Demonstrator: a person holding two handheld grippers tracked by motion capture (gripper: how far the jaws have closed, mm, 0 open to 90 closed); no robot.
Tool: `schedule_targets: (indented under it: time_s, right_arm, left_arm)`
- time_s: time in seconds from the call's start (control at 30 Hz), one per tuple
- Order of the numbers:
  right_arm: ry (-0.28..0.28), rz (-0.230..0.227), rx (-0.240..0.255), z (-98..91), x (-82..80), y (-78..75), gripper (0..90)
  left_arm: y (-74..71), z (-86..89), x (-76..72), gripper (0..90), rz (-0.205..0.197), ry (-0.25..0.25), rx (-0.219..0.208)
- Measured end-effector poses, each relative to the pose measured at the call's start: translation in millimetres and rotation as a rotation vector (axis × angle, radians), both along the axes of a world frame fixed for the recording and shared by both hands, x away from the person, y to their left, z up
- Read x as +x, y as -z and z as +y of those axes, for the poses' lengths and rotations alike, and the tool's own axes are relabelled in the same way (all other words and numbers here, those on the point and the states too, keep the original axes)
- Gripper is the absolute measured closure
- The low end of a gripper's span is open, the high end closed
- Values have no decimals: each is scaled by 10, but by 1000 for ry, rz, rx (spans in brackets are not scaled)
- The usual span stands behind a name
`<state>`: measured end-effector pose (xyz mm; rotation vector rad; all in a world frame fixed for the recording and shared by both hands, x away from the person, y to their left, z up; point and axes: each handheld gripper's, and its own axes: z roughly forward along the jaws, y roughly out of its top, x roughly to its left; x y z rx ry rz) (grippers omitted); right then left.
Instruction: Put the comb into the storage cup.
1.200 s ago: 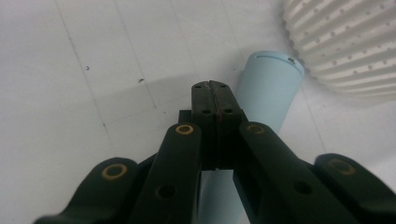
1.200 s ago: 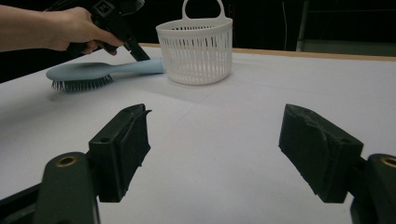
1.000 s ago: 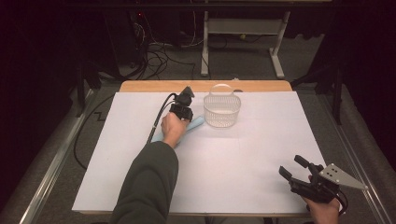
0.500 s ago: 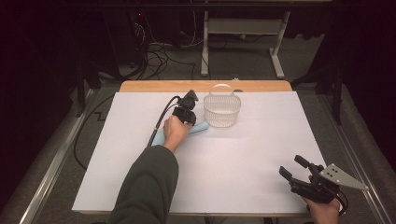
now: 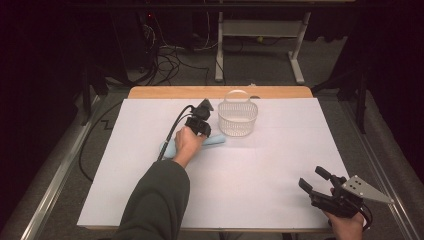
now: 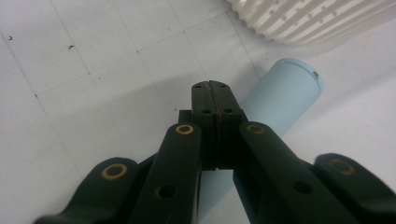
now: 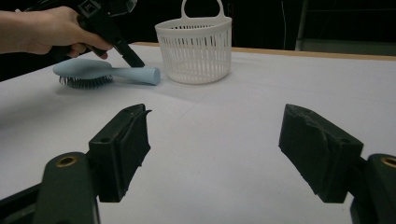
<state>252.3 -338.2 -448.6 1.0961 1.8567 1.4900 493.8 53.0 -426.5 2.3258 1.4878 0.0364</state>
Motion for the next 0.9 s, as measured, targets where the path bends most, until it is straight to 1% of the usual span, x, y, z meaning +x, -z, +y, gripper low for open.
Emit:
schedule_targets:
  time_s: [0.23, 0.37, 0.43, 0.53, 0.6, 0.63, 0.9]
  right_arm:
    - [0, -2, 1, 0, 1, 1, 247]
    - [1, -1, 1, -1, 1, 1, 247]
    - [0, 1, 0, 0, 2, 2, 247]
    - [0, 0, 0, -1, 1, 1, 247]
    - [-1, 0, -1, 1, 2, 1, 247]
    - [-1, 0, -1, 1, 2, 1, 247]
    - [1, 1, 0, 0, 1, 1, 247]
  left_arm:
    - [21, -46, -20, 885, 7, 7, -1]
    - [22, -63, -47, 885, 5, 20, 4]
    - [29, -51, -63, 885, 5, 18, -6]
    - [52, -30, -95, 885, 9, 17, -8]
    - [58, -29, -121, 885, 7, 24, 3]
    - [60, -28, -133, 885, 7, 25, -3]
    - [60, -53, -207, 885, 3, 43, 2]
